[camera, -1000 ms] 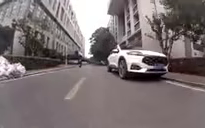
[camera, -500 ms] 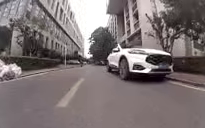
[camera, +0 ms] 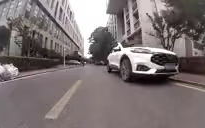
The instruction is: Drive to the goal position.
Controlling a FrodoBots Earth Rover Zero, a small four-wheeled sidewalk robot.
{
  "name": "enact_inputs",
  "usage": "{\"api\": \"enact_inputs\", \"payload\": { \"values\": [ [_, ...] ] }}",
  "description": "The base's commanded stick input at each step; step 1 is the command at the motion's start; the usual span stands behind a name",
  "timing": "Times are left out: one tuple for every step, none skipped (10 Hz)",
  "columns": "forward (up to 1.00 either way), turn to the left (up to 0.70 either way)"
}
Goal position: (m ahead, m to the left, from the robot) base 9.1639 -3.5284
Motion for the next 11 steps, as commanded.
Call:
{"api": "enact_inputs", "payload": {
  "values": [
    [0.7, 0.14],
    [0.7, 0.14],
    [0.7, 0.14],
    [0.7, 0.11],
    [0.7, 0.06],
    [0.7, 0.01],
    [0.7, 0.0],
    [0.7, 0.0],
    [0.7, 0.0],
    [0.7, 0.0],
    [0.7, 0.06]
  ]
}}
